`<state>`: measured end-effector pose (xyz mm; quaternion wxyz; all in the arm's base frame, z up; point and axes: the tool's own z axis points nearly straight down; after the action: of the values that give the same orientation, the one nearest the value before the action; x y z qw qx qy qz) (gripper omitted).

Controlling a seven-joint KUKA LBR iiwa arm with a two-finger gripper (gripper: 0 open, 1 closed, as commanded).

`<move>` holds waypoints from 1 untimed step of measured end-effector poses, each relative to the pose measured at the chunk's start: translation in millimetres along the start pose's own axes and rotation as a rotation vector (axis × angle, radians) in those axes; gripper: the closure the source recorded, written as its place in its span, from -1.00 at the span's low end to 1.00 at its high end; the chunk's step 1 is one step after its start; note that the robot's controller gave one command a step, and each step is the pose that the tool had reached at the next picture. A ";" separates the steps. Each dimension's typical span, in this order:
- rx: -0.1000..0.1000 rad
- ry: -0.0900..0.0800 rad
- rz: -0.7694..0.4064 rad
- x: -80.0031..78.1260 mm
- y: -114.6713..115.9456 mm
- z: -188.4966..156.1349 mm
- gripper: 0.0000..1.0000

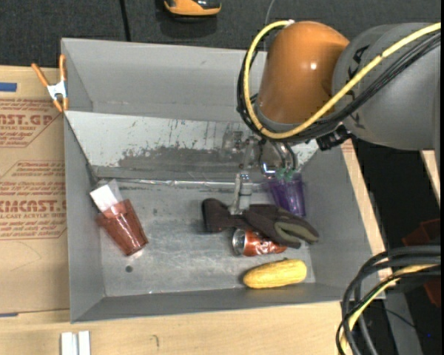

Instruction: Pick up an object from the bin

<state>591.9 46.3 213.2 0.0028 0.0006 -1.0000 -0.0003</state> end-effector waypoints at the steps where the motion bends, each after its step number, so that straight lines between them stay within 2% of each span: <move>1: -0.001 -0.008 0.001 -1.5 -0.1 -4.9 -1.00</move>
Offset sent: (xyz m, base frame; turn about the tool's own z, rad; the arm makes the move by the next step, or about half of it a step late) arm -0.0401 -0.0529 -0.1432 -0.1236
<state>593.4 46.3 218.1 -0.0012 0.0002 -1.0000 -0.0006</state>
